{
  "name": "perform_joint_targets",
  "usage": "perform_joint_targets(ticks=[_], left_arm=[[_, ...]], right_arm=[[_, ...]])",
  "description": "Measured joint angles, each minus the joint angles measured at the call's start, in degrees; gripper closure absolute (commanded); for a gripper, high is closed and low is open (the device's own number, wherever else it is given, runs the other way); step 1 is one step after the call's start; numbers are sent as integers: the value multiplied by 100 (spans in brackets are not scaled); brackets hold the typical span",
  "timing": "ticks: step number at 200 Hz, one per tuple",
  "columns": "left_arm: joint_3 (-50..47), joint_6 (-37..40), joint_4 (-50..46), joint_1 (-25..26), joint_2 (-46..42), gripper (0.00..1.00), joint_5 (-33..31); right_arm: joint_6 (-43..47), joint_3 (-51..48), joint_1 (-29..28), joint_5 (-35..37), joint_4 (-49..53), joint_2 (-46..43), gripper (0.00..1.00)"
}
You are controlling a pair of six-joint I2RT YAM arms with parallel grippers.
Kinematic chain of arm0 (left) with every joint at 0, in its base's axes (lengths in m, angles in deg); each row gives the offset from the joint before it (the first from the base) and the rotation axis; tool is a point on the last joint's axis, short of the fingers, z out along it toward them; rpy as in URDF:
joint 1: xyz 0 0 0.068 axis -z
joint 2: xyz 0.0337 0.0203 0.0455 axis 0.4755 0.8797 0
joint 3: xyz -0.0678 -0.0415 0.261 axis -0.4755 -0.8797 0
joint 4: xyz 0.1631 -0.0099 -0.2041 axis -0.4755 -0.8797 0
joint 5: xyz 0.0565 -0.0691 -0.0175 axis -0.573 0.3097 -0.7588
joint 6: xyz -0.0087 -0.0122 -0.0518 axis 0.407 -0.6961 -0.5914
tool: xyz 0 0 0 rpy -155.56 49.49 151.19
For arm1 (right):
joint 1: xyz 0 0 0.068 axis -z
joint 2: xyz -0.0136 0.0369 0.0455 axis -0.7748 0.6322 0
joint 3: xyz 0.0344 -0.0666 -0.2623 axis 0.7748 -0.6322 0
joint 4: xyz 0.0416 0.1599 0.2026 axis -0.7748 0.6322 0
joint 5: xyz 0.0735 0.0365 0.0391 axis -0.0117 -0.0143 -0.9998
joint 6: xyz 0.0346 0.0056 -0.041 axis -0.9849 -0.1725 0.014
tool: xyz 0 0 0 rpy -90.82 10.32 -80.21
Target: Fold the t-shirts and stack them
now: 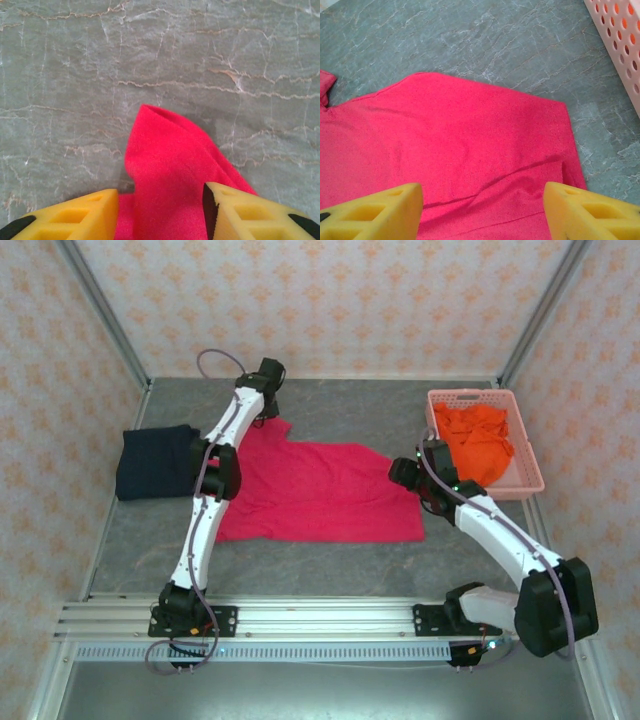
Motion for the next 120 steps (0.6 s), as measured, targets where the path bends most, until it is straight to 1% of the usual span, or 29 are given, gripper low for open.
perform_joint_targets(ticks=[22, 27, 41, 67, 95, 120], left_arm=[[4, 2, 28, -90, 35, 57, 136], [9, 2, 33, -98, 46, 58, 153], [9, -13, 70, -144, 79, 69, 260], [11, 7, 173, -197, 129, 100, 428], [42, 44, 186, -201, 129, 100, 540], [39, 133, 269, -201, 116, 100, 699]], right_arm=[[-13, 2, 0, 7, -2, -37, 34], [-15, 0, 0, 11, -2, -37, 34], [-17, 2, 9, 17, -2, -37, 34], [-44, 0, 9, 15, -4, -37, 34], [-87, 0, 9, 11, -39, 0, 34], [-127, 26, 17, -26, -131, 348, 34]])
